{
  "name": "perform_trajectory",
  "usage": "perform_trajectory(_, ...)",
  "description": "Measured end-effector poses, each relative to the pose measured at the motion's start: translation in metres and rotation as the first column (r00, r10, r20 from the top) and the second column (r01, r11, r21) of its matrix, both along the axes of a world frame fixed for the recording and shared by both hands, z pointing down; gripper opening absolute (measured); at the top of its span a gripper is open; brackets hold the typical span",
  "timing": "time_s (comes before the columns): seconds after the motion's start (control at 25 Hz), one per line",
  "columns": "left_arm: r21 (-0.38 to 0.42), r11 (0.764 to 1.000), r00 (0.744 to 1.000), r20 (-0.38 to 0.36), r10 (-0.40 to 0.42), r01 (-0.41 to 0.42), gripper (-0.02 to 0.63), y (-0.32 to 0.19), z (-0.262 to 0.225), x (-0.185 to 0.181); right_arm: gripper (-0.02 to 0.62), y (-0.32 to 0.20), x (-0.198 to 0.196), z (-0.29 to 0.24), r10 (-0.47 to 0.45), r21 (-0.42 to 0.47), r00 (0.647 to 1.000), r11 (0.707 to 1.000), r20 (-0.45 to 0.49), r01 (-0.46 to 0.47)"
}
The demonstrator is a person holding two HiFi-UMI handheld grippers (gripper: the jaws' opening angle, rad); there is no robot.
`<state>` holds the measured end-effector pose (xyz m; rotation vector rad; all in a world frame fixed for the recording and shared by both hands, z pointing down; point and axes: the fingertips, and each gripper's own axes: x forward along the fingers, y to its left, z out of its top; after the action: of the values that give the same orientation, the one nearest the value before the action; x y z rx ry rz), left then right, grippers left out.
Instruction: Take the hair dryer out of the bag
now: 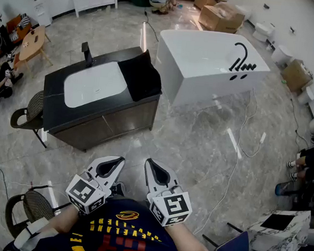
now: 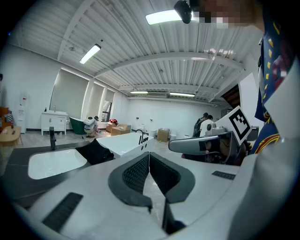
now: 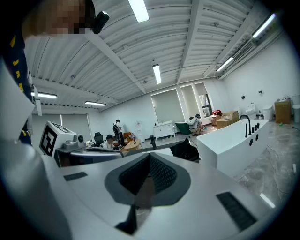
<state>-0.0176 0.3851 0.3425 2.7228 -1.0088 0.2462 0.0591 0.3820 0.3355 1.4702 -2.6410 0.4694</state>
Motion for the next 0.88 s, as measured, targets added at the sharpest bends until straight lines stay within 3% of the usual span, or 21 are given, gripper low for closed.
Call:
perform_trajectory(0.48,-0.002,1.0,1.0,-0.008,0.027,-0.027,0.006,0.001,0.002,-0.006,0.008,0.003,-0.011,0.003,0.012,-0.004,1.0,1.0,-0.002,-0.012)
perform_trajectory(0.88,-0.016,0.997,0.997,-0.019,0.076,-0.076,0.006,-0.009,0.008,-0.035,0.009,-0.009,-0.033,0.016,0.091,-0.066,0.996,0.994,0.012,-0.09)
